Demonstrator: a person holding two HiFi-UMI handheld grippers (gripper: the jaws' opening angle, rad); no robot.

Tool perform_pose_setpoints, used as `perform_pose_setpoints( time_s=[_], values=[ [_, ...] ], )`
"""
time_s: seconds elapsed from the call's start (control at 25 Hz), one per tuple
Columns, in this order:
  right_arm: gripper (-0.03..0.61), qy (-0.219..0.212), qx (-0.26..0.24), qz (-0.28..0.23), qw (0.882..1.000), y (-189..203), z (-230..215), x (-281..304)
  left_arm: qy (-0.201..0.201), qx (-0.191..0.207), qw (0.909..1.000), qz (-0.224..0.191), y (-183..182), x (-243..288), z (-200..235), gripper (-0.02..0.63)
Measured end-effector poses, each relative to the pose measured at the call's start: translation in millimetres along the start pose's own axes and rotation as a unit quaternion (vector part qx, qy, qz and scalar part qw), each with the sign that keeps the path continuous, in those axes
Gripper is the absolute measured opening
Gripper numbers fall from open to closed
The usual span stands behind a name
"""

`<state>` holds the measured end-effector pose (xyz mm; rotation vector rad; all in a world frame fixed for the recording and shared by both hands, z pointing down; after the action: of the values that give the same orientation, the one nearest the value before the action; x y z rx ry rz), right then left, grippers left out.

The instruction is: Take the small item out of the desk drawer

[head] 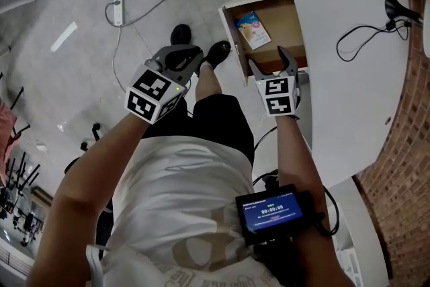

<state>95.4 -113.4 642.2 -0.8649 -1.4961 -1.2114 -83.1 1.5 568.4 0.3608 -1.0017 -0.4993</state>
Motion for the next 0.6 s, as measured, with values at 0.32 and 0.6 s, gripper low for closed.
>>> perform_pose_setpoints(
  time_s=[0.32, 0.6],
  values=[
    [0.311, -0.003, -0.006, 0.005, 1.0, 4, 2, 14, -0.011, -0.024, 0.9996, -0.01, 16, 4, 11, 0.018],
    [0.311, -0.001, -0.009, 0.013, 1.0, 10, -4, 29, -0.017, -0.045, 0.9988, -0.009, 37, 8, 14, 0.018]
  ],
)
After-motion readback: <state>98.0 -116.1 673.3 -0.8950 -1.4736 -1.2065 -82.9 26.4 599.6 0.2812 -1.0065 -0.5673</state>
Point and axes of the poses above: the fingertips, and each gripper's own axes: x forward along the fingers, z to its left, y out of its underside, the point moved 4 cm from there along -x, backward along the fingers, and after that the axes turned 7 degrees about z, right-handed, at the moved point
